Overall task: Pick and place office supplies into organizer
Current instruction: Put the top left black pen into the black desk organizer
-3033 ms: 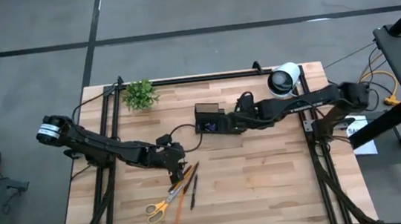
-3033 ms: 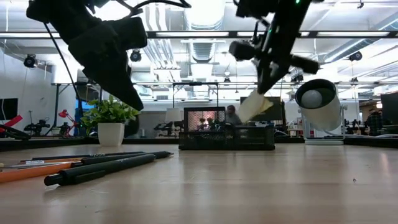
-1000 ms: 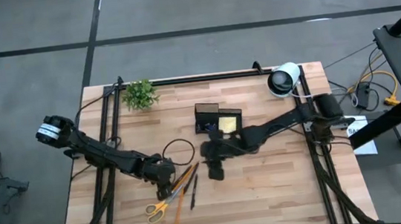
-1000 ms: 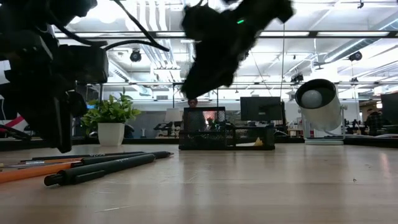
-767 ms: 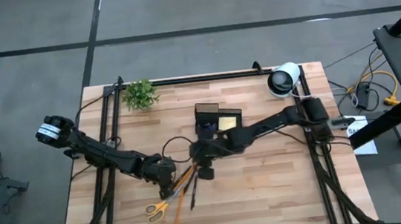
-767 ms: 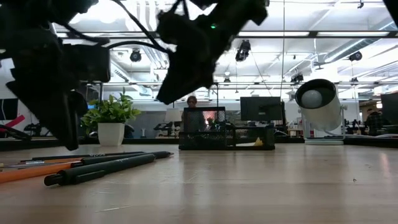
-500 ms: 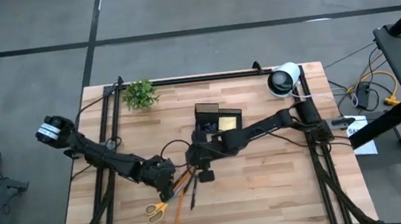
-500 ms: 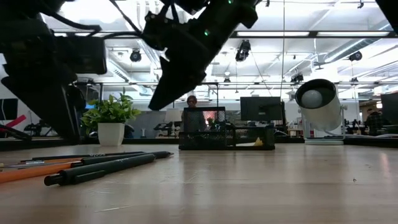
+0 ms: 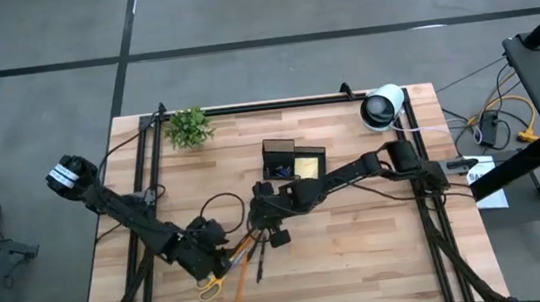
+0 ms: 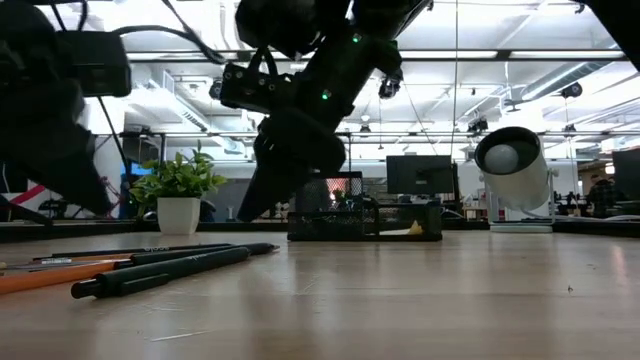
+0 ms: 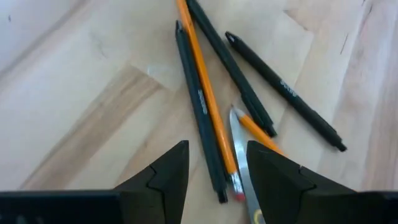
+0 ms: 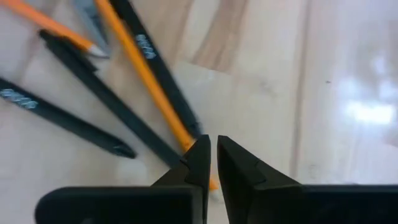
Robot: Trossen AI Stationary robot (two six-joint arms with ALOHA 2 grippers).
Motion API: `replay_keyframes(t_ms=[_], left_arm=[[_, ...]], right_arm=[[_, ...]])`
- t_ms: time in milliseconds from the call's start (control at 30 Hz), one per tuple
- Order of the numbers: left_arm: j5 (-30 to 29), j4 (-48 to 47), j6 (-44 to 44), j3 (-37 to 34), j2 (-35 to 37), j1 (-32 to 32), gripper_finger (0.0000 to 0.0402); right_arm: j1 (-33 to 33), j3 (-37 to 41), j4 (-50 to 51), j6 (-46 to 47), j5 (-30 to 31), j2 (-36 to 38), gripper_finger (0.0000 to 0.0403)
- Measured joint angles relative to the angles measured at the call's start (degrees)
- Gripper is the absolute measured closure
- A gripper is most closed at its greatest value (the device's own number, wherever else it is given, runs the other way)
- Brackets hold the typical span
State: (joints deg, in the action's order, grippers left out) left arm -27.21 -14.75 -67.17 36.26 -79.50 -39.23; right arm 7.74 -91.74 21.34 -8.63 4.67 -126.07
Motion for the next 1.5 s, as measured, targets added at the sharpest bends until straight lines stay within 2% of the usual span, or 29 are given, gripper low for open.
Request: replay_keyframes(t_ms=[400,600,900,1067,1500], left_arm=[[-1.62,-4.68,-11.77,-0.1,-0.82,-5.89,0.0256],[-1.46,-1.05,-12.09,-0.12,-2.51,-5.99,0.0256],[0.2,-0.25,-14.06,0.03,-4.72,-7.3,0.0256],[0.31,-0.23,-16.49,0.03,-5.65,-7.78,0.0256],[-1.21,0.37,-16.63,0.03,-8.06,-7.82,0.0256]], right_arm=[[-0.47,-0.07,-3.55,-5.32,-2.36,-0.99,0.0385],[-0.34,-0.65,-3.74,-5.53,-4.7,-3.2,0.0385],[-0.5,-0.9,-3.58,-4.94,-4.59,-3.33,0.0385],[-0.58,-2.46,-3.53,-3.83,-1.15,-3.26,0.0385],[-1.05,-2.38,-0.29,-4.96,-3.07,-3.33,0.0385]])
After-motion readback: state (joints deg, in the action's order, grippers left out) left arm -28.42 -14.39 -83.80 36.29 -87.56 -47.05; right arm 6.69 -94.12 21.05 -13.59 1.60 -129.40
